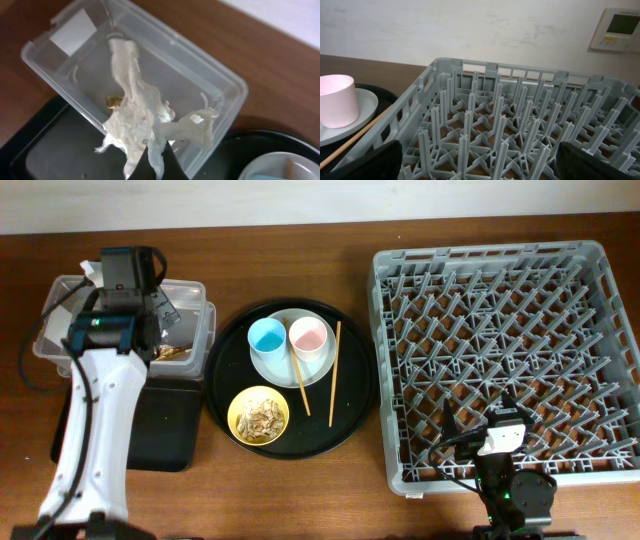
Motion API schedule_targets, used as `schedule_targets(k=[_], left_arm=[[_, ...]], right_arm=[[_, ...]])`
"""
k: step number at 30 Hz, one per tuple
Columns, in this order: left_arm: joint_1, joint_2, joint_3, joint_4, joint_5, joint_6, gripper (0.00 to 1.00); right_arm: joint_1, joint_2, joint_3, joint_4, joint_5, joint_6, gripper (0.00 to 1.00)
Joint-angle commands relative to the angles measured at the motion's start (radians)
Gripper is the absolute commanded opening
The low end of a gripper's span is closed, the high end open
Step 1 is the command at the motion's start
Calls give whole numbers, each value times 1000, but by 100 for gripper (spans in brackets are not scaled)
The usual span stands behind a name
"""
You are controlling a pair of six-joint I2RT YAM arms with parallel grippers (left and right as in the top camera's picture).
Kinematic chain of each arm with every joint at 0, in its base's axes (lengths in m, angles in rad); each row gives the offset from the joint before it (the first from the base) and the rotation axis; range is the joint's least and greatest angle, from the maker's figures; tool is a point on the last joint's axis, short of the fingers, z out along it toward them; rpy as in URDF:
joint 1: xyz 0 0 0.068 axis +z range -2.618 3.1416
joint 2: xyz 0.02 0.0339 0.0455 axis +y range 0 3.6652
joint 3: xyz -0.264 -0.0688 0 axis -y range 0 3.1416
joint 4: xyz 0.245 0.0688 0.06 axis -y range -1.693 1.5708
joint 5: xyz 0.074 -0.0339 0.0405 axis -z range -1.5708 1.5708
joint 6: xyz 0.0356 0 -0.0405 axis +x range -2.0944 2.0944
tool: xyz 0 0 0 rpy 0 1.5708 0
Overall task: Sort waste into correct bins and load items into the dishwasher rack
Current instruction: 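Drop the tissue into the clear plastic bin, then grasp the rim of the yellow bowl with the left gripper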
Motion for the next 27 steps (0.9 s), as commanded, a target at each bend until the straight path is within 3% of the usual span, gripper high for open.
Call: schedule_targets(k=[1,3,5,7,9,10,12,13,14,15,18,20,23,27], left_arm=[[24,127,8,61,-11,-1,1],[32,190,8,104,-10,-1,10],[33,217,8,137,-10,0,80],[32,179,37,117,29,23,93],[31,100,64,55,126,22,93],[31,53,66,6,219,22,84],[21,-35,66,-163,506,22,49],[2,-53,65,-233,587,22,22],[-62,-62,64,-346,618,42,9],[-114,-61,61,-399,602,68,2],[-338,-58,-21,-501,451,73,1],[-447,-58,-100,-481,442,61,15],[-572,-57,-261,-318,442,35,22],[-644,-57,-414,-99,433,35,26]], right_arm=[[-6,-5,-5,-4,-16,-7,98],[-6,-5,-5,-4,-16,-7,98],[-6,-5,-5,-4,-16,-7,98],[-6,-5,-5,-4,-16,-7,98],[-6,-5,-5,-4,-16,-7,98],[-6,-5,-5,-4,-16,-7,99],[-6,-5,-5,-4,-16,-7,98],[-6,-5,-5,-4,-16,-7,98],[-6,-5,-5,-4,-16,-7,99],[-6,-5,-5,-4,-16,-7,98],[-6,-5,-5,-4,-16,-7,98],[-6,-5,-5,-4,-16,-7,98],[-6,-5,-5,-4,-16,-7,98],[-6,-5,-5,-4,-16,-7,98]])
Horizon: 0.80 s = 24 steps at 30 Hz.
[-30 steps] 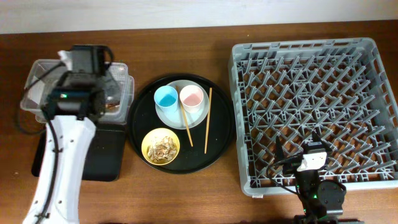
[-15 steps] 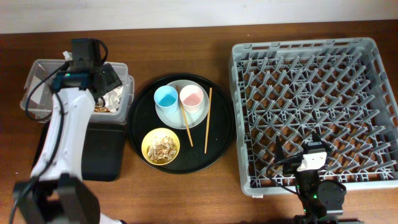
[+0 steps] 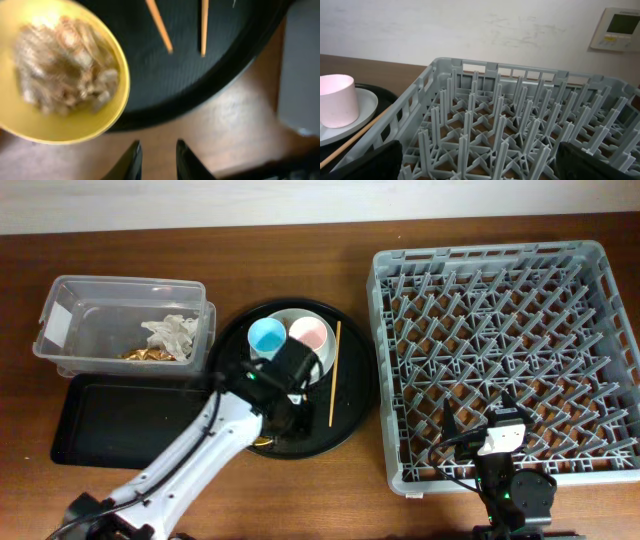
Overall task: Sort waste into correct bins and load items into the dishwasher rack
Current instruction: 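Grasp the rim of the yellow bowl with the left gripper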
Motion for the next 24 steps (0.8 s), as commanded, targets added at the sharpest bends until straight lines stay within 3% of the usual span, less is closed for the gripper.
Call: schedule_targets(k=[1,5,24], left_arm=[[-24,-4,-89,108,-50,-8,27],[-24,-4,-106,141,-193,-22,27],[-50,28,-253,369,-268,-22,27]], right_arm=[[-6,-6,-5,-4,-16,-7,98],[-6,-6,-5,-4,-16,-7,98],[-6,-6,-5,-4,-16,-7,98]])
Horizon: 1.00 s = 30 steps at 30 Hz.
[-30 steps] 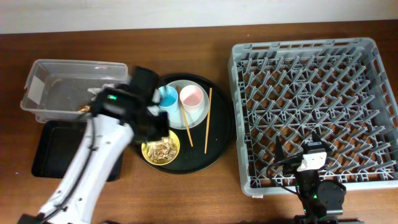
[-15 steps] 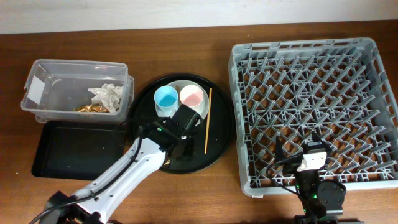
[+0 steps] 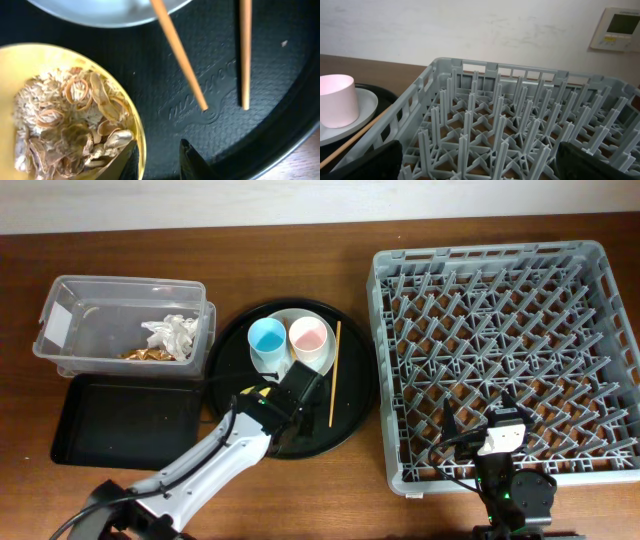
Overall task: Sort waste into correct bins and load items into the dishwasher rack
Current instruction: 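Grasp the rim of the yellow bowl with the left gripper, then lift the yellow bowl and tip its scraps onto the black tray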
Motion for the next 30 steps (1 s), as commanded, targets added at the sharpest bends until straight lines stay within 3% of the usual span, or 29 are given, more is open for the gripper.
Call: schedule_targets(k=[1,3,10,12,14,15,18,20,28,30], left_arm=[[-3,19,-28,5,-56,-9,27],[-3,20,-28,7,-56,-9,14],[-3,20,-29,6,-54,-10,0],[-3,20,-29,8,-24,-10,0],[-3,20,-30,7,-11,-10,14],[-3,20,-33,8,-12,-10,14],[-3,23,-39,8,-14,-10,13],[-3,23,-39,16,-14,-10,4],[-3,18,-16,2,-31,-9,0],[-1,-14,54,-73,-2,-10,0]], right_arm=[[-6,-6,-5,-4,-16,-6,98],[-6,-6,-5,-4,-16,-6,98],[-6,-6,-5,-4,-16,-6,98],[-6,-6,-5,-4,-16,-6,98],[-6,-6,-5,-4,-16,-6,98],[-6,-6,-5,-4,-16,-6,98],[-6,-6,-5,-4,-16,-6,98],[-6,-6,-5,-4,-16,-6,98],[-6,-6,-5,-4,-16,-6,98],[-6,-6,-5,-4,-16,-6,98]])
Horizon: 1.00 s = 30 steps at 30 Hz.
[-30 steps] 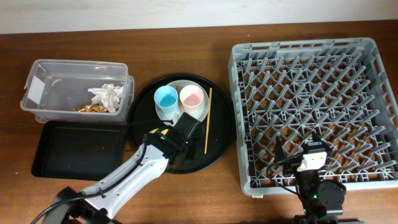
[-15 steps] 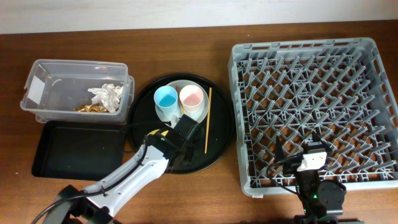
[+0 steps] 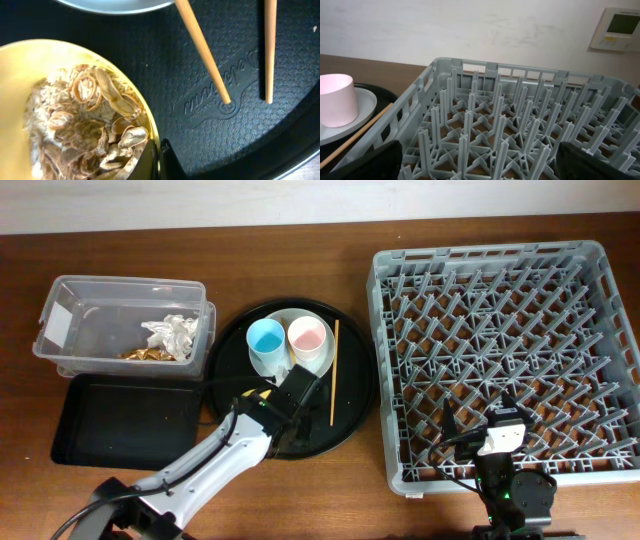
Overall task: Sort waste into correct bins and load items into the dishwasher rack
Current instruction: 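Lift the yellow bowl and tip its scraps onto the black tray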
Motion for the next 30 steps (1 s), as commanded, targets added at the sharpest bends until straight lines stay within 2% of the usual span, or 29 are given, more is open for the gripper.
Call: schedule_targets(k=[1,5,7,9,11,16,21,25,27,30], left_arm=[[5,-41,109,-107,27,-3,0],[103,-130,251,-276,34,2,0],[201,-166,270,-299,109,39,0],[369,-198,270,-307,264,105,0],[617,-207,270,-306,494,196,0],[1008,-205,263,-306,764,292,0],[1285,-171,118,-111,1038,304,0],[1457,-19,38,55,1367,326,0],[1503,47,35,60,1488,372,0],[1550,105,35,61,1657,379,0]], right_arm=[[-6,-6,-5,-4,-16,-7,99],[-6,-6,-5,-4,-16,-7,98],[-6,-6,-5,-4,-16,-7,98],[-6,-6,-5,-4,-16,-7,98],[-6,-6,-5,-4,-16,-7,98],[-6,-6,-5,-4,-16,-7,98],[-6,-6,-5,-4,-16,-7,98],[-6,-6,-5,-4,-15,-7,98],[-6,-6,-5,-4,-16,-7,98],[-6,-6,-5,-4,-16,-7,99]])
